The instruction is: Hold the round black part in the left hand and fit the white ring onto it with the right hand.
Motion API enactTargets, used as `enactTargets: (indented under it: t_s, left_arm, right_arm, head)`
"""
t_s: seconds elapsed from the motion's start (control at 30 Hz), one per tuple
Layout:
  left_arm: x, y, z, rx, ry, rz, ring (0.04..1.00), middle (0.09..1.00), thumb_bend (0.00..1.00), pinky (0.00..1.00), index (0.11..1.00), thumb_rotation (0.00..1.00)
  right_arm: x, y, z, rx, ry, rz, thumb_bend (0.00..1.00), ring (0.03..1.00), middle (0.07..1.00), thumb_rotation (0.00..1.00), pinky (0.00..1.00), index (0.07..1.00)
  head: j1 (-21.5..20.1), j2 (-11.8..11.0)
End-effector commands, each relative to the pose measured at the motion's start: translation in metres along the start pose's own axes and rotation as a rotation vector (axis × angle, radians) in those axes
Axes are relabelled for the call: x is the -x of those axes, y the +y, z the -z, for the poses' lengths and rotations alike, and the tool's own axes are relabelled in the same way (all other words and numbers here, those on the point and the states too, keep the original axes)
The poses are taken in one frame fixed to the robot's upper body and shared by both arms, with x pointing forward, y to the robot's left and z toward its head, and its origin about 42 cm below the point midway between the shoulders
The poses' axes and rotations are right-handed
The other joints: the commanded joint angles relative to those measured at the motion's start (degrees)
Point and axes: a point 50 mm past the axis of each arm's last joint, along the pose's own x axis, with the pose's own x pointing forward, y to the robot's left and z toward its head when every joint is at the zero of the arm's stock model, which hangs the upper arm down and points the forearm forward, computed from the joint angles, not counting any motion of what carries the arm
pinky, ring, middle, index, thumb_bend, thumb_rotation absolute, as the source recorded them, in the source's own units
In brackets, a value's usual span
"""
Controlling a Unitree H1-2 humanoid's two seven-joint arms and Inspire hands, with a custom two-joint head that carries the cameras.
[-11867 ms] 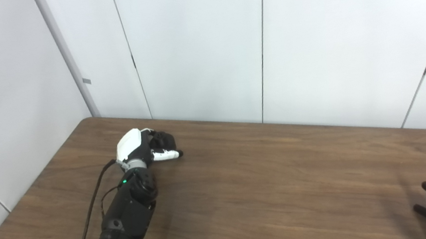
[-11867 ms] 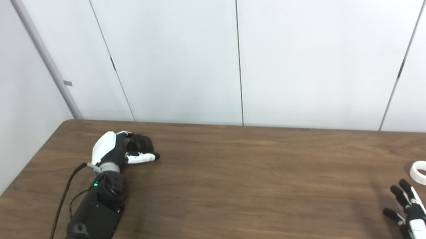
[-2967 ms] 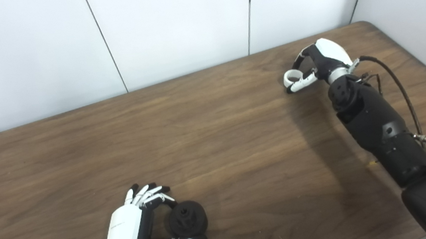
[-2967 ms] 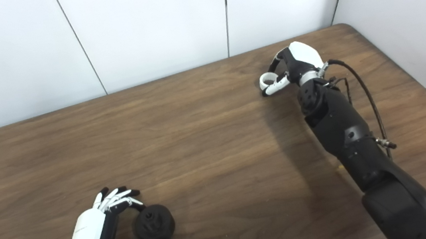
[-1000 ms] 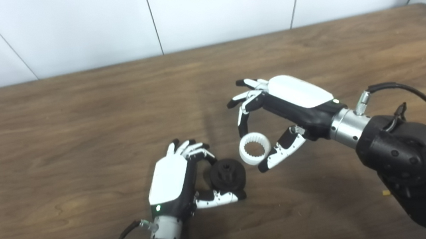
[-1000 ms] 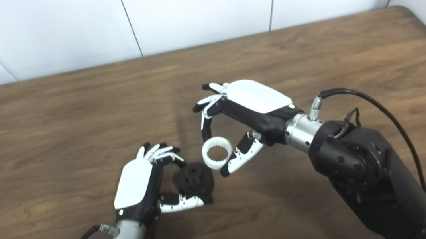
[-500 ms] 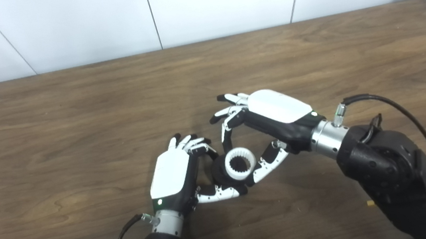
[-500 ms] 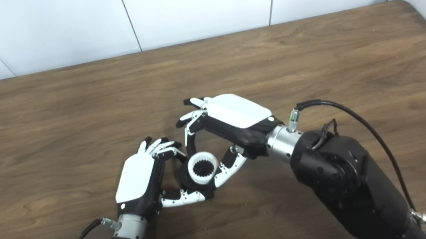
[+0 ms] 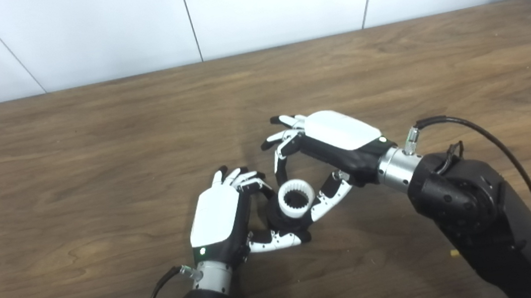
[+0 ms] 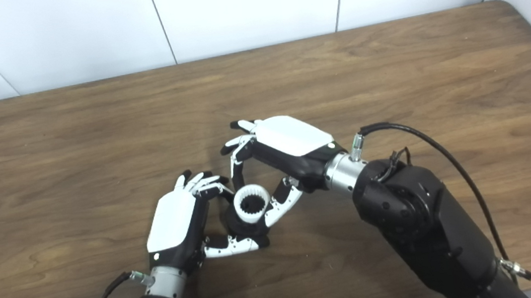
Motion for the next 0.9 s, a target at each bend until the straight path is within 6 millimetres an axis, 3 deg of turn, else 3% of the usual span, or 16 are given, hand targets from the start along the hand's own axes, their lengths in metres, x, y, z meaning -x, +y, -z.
enactTargets:
  t_s: [0.0, 0.87]
  left_arm:
    - [-0.002, -0.003, -0.008, 0.007, -0.019, 0.033, 0.885, 0.775, 0.52, 1.0, 0.483, 0.05]
    - [-0.005, -0.004, -0.014, -0.001, -0.014, 0.039, 0.888, 0.78, 0.52, 1.0, 0.483, 0.05]
  right_arm:
    - [-0.004, -0.013, -0.003, 0.038, -0.029, 0.069, 0.52, 1.0, 0.857, 0.14, 1.0, 0.483]
    - [-0.006, -0.003, 0.002, 0.084, -0.031, 0.063, 0.52, 0.989, 0.849, 0.14, 1.0, 0.484]
  head:
    - [-0.08, 0.07]
    - [1.46, 0.35]
